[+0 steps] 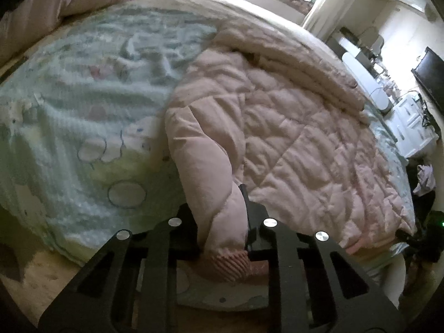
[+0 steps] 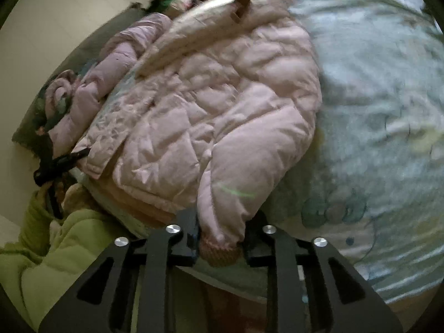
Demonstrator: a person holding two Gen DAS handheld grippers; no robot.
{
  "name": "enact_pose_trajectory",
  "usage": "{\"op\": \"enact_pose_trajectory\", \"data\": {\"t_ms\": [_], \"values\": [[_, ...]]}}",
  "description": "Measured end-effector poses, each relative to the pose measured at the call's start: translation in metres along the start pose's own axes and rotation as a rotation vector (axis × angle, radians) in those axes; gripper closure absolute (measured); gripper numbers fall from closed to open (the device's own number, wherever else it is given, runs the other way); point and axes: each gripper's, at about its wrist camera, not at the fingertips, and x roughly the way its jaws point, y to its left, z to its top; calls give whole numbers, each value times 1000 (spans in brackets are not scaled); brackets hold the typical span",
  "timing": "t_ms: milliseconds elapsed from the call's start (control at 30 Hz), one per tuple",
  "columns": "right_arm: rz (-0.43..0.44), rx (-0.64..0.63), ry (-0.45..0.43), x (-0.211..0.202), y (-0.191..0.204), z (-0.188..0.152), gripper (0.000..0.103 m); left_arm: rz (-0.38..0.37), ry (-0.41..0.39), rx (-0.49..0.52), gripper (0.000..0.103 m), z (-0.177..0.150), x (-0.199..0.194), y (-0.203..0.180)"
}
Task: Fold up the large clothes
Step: 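Lift the quilt edge with both grippers and carry it over the folded coat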
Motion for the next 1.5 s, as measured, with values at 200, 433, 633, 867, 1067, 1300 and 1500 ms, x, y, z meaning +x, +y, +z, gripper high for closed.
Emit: {"op": "enact_pose_trajectory", "data": {"t_ms": [200,433,633,867,1067,1300,1500], "values": [[42,-84,-149,-26,16,34,89,-16,-96,38,90,26,-26,-18],[56,-131,-303,-43,26,83,89,6,-163,81,90,56,-40,-40],[39,-137,-363,-43,19,108,90,29,-185,92,90,76,-42,-51],[28,-107,-414,-42,7,133,90,54,-212,113,90,94,-44,-64],[30,-87,-456,-41,0,155,90,65,-229,121,90,112,-42,-70],[18,-75,-515,-41,-2,176,90,107,-264,151,90,134,-38,-77],[6,-61,-568,-45,-3,194,91,130,-287,183,90,156,-35,-85]]}}
